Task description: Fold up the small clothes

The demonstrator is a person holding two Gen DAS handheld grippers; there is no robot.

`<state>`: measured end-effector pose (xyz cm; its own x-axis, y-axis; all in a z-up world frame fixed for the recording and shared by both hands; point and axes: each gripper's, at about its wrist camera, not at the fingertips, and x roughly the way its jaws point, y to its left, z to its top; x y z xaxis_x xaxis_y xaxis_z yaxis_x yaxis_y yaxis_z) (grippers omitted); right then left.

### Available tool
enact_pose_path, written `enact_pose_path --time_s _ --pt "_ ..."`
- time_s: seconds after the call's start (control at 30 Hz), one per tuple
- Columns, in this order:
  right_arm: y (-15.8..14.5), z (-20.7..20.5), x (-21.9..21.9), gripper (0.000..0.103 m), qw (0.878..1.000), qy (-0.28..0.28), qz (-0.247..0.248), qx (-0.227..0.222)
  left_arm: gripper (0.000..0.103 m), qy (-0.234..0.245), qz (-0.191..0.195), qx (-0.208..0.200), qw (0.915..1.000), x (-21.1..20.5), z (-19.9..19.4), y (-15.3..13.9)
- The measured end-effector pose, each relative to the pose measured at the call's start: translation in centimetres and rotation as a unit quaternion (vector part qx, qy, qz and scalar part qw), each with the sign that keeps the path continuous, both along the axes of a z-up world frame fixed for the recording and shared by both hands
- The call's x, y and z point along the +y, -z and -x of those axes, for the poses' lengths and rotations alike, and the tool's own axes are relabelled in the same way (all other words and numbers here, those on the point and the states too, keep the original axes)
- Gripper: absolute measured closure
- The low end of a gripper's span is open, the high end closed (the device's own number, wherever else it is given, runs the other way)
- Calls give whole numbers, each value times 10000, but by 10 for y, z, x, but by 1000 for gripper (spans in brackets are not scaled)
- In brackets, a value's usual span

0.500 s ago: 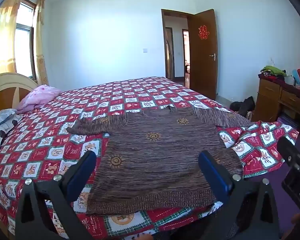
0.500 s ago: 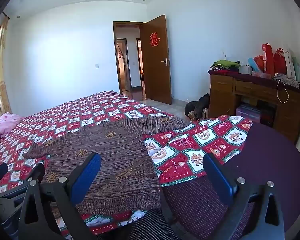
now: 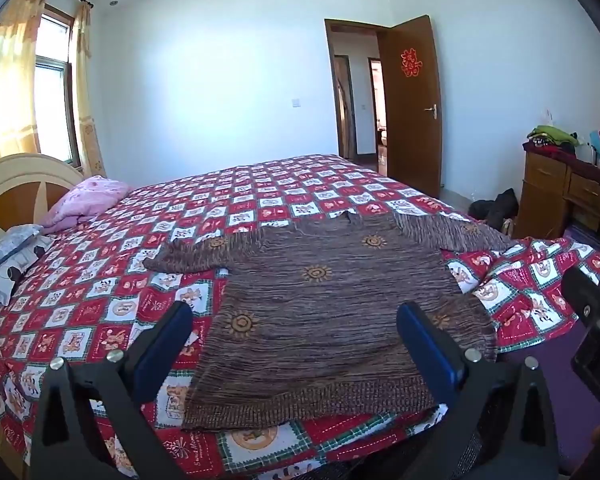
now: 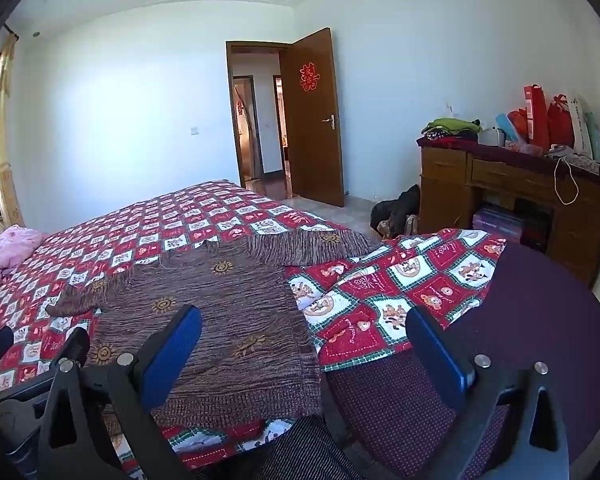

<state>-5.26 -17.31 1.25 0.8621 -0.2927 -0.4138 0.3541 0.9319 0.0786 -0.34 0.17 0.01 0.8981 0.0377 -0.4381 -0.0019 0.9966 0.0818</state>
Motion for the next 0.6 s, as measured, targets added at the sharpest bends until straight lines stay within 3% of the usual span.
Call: enact_pose_path --time_s 0.6 --pt "-1 1 -2 1 10000 -2 -54 14 0 -102 -122 -71 9998 -3 2 0"
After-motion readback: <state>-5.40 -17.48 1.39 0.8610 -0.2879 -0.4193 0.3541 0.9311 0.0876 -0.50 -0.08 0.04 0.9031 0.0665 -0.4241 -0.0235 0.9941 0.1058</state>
